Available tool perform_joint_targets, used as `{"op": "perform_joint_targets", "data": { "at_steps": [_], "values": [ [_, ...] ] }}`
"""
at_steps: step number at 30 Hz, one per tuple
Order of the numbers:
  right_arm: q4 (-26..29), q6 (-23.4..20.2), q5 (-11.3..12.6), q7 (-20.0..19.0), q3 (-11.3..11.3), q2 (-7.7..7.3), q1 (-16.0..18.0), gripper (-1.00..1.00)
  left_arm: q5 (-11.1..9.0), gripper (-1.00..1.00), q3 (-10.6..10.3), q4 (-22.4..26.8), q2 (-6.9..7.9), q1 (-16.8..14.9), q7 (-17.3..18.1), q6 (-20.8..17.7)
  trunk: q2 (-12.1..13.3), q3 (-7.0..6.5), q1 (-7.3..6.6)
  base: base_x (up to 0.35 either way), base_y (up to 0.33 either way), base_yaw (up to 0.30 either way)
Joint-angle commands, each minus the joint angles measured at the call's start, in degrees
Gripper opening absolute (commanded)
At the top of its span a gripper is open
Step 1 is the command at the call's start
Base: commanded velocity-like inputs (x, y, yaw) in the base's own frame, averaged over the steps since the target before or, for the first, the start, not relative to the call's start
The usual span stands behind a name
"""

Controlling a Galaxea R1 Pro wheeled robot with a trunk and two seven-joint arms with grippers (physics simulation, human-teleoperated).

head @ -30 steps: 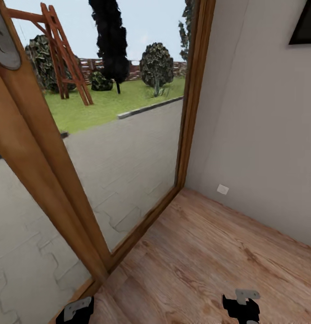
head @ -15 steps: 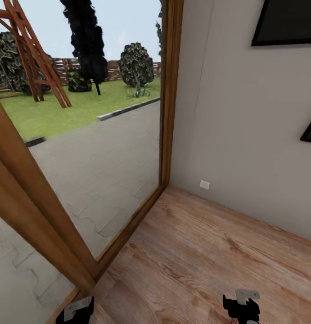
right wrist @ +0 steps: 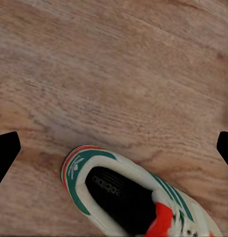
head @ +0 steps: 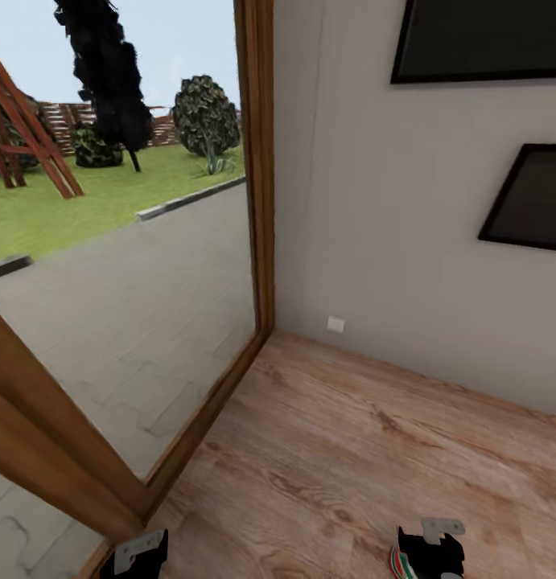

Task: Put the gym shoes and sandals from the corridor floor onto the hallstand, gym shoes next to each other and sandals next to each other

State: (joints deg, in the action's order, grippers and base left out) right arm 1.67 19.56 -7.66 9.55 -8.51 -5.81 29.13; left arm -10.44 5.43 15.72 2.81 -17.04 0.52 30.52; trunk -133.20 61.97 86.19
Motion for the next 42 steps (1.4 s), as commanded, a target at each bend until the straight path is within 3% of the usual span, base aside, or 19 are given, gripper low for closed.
{"op": "perform_joint_targets", "data": {
  "at_steps": [1, 19, 42],
  "values": [
    [-0.1, 0.2, -0.6, 0.2, -0.5, 0.01, 0.1, 1.0, -0.2, 1.0, 0.0, 0.0, 0.0, 0.0, 0.0, 0.2, 0.0, 0.04, -0.01, 0.0, 0.005, -0.263],
    [-0.1, 0.2, -0.6, 0.2, -0.5, 0.01, 0.1, 1.0, -0.2, 1.0, 0.0, 0.0, 0.01, 0.0, 0.1, 0.2, 0.0, 0.04, -0.01, 0.0, 0.163, -0.263],
    [-0.1, 0.2, -0.6, 0.2, -0.5, 0.01, 0.1, 1.0, -0.2, 1.0, 0.0, 0.0, 0.0, 0.0, 0.1, 0.2, 0.0, 0.04, -0.01, 0.0, 0.011, -0.263]
  ]
}}
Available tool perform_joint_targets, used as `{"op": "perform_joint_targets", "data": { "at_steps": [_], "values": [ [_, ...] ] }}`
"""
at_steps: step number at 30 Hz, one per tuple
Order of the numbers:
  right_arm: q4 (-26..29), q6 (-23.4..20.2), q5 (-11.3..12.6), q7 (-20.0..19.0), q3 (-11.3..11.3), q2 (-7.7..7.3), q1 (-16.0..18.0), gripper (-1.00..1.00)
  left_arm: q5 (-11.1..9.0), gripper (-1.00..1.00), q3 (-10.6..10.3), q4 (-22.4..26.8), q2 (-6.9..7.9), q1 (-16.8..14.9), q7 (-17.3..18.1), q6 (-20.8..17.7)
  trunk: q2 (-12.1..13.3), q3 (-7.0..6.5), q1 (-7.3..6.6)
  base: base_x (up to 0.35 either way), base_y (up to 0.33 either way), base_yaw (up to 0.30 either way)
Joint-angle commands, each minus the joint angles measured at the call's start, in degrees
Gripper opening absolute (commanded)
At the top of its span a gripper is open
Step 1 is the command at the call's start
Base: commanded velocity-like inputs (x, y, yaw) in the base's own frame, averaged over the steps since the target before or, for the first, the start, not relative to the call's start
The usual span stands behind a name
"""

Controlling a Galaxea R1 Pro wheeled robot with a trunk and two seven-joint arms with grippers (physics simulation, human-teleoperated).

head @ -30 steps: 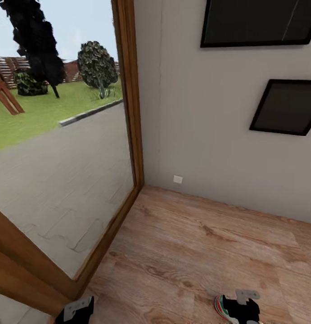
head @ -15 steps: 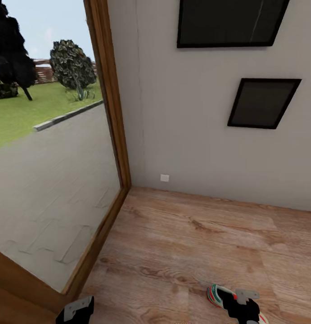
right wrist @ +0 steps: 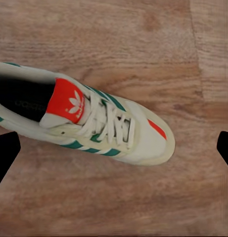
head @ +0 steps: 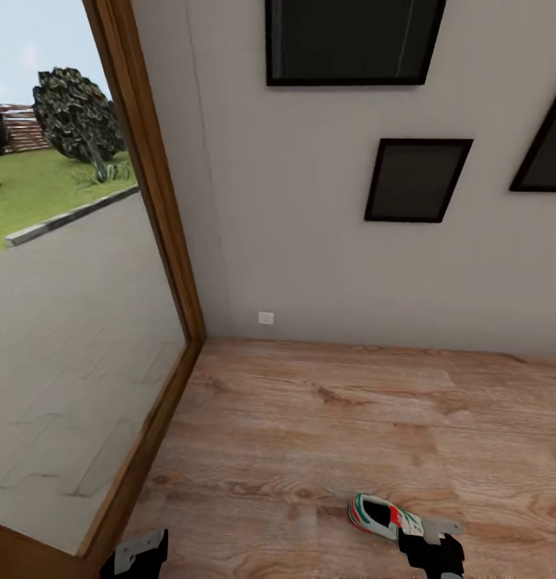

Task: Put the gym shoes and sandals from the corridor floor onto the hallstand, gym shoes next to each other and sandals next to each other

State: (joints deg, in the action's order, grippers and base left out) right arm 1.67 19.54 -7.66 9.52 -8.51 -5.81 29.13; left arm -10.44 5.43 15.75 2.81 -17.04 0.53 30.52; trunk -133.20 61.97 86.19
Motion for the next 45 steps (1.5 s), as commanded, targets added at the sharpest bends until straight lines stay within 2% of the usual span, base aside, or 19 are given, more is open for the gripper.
{"op": "perform_joint_targets", "data": {
  "at_steps": [1, 21, 45],
  "values": [
    [-0.1, 0.2, -0.6, 0.2, -0.5, 0.01, 0.1, 1.0, -0.2, 1.0, 0.0, 0.0, 0.0, 0.0, 0.0, 0.2, 0.0, 0.04, -0.01, 0.0, 0.0, -0.262],
    [-0.1, 0.2, -0.6, 0.2, -0.5, 0.01, 0.1, 1.0, -0.2, 1.0, 0.0, 0.0, 0.0, 0.0, 0.1, 0.2, 0.0, 0.04, -0.01, 0.063, 0.0, -0.263],
    [-0.1, 0.2, -0.6, 0.2, -0.5, 0.01, 0.1, 1.0, -0.2, 1.0, 0.0, 0.0, 0.0, 0.0, 0.0, 0.2, 0.0, 0.04, -0.01, 0.005, 0.0, -0.263]
  ]
}}
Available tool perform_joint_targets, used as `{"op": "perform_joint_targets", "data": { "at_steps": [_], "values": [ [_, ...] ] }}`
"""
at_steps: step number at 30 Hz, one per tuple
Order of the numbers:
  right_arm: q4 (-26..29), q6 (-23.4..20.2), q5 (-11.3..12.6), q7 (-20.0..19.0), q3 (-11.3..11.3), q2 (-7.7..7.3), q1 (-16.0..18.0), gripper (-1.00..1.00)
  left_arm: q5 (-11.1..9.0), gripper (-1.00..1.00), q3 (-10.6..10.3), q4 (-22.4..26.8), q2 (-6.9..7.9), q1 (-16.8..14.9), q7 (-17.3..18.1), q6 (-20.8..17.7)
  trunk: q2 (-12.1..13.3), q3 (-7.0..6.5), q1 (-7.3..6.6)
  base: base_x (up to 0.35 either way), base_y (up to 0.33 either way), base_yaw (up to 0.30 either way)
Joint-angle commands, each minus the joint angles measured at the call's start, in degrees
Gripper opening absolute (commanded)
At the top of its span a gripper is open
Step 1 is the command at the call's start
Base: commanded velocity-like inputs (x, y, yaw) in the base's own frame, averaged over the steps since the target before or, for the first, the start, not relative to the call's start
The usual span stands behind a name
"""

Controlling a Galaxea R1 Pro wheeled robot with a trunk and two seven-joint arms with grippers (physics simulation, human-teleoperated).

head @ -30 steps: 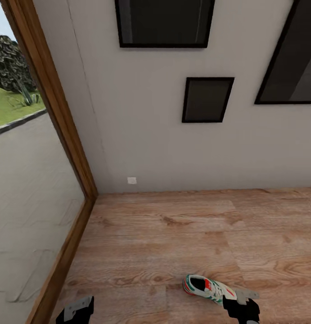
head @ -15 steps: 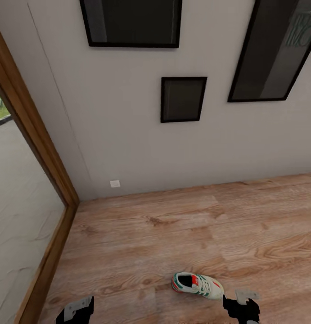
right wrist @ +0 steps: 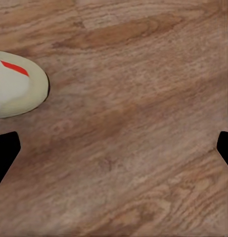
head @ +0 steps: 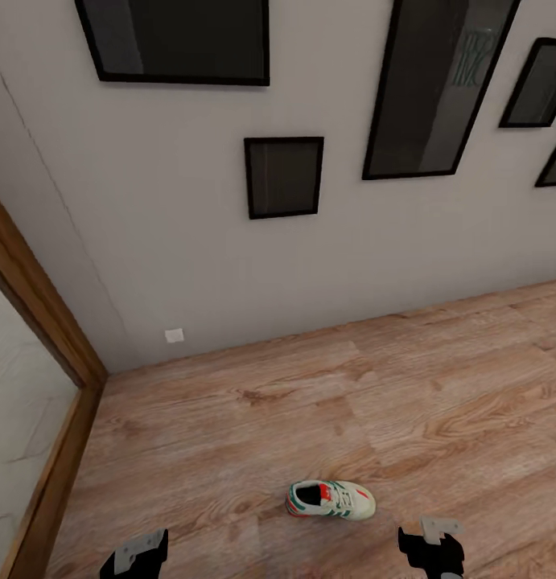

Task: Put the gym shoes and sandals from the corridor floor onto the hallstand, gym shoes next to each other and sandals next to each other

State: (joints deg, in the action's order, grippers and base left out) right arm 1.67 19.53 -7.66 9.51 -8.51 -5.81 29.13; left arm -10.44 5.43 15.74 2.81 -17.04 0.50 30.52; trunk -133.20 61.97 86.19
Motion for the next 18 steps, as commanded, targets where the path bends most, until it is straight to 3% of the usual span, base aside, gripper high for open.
{"op": "perform_joint_targets", "data": {
  "at_steps": [1, 8, 18],
  "values": [
    [-0.1, 0.2, -0.6, 0.2, -0.5, 0.01, 0.1, 1.0, -0.2, 1.0, 0.0, 0.0, 0.0, 0.0, 0.1, 0.2, 0.0, 0.04, -0.01, 0.0, 0.0, -0.263],
    [-0.1, 0.2, -0.6, 0.2, -0.5, 0.01, 0.1, 1.0, -0.2, 1.0, 0.0, -0.1, 0.0, 0.0, 0.1, 0.2, 0.0, 0.04, -0.01, 0.053, 0.0, -0.263],
    [-0.1, 0.2, -0.6, 0.2, -0.5, 0.01, 0.1, 1.0, -0.2, 1.0, 0.0, -0.1, 0.0, 0.0, 0.1, 0.2, 0.0, 0.04, -0.01, 0.189, 0.0, -0.263]
  ]
}}
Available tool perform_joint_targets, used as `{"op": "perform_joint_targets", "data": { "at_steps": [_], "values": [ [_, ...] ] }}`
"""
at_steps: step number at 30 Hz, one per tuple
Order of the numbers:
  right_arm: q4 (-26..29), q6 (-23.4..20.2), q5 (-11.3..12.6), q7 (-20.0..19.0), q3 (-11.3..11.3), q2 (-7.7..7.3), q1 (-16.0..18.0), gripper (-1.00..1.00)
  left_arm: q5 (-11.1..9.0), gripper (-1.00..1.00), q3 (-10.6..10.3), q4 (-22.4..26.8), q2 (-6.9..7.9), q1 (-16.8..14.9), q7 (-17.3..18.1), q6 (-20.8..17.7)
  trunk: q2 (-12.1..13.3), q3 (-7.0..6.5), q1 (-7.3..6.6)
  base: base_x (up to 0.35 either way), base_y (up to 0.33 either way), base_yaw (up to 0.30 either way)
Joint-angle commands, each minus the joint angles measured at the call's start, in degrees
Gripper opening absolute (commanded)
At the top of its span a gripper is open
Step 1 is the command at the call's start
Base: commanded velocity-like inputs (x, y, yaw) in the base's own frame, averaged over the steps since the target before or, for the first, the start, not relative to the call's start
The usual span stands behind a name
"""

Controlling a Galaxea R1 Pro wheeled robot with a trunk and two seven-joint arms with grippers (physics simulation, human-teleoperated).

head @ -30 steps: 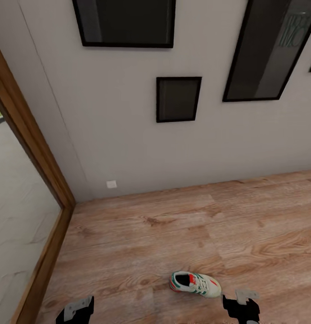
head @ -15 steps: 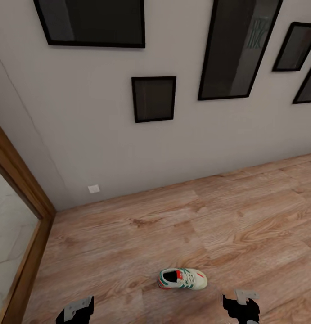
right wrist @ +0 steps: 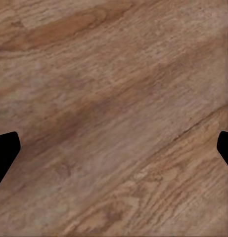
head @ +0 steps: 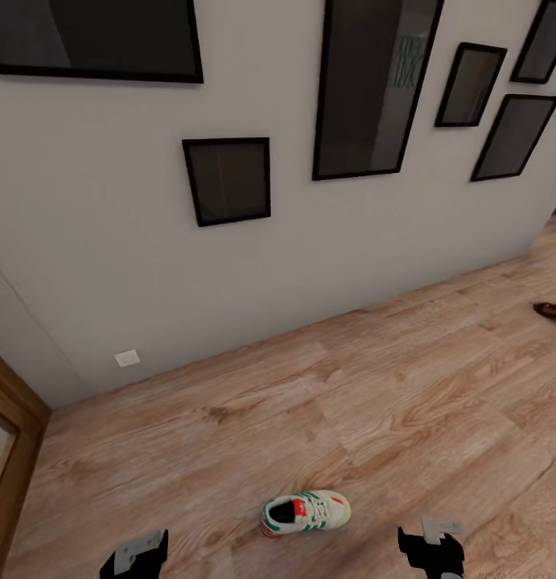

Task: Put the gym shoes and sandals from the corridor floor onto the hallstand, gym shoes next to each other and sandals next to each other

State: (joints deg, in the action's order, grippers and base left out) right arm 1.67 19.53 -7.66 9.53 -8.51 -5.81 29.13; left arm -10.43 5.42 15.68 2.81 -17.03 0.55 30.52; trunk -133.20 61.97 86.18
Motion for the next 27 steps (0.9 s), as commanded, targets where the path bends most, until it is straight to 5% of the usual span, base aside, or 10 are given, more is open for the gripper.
{"op": "perform_joint_targets", "data": {
  "at_steps": [1, 27],
  "values": [
    [-0.1, 0.2, -0.6, 0.2, -0.5, 0.01, 0.1, 1.0, -0.2, 1.0, 0.0, 0.0, 0.0, 0.0, 0.1, 0.2, 0.0, 0.04, 0.0, 0.083, 0.0, -0.263],
    [-0.1, 0.2, -0.6, 0.2, -0.5, 0.01, 0.1, 1.0, -0.2, 1.0, 0.0, 0.0, 0.0, 0.0, 0.0, 0.6, 0.0, 0.04, 0.0, 0.013, 0.0, -0.239]
  ]
}}
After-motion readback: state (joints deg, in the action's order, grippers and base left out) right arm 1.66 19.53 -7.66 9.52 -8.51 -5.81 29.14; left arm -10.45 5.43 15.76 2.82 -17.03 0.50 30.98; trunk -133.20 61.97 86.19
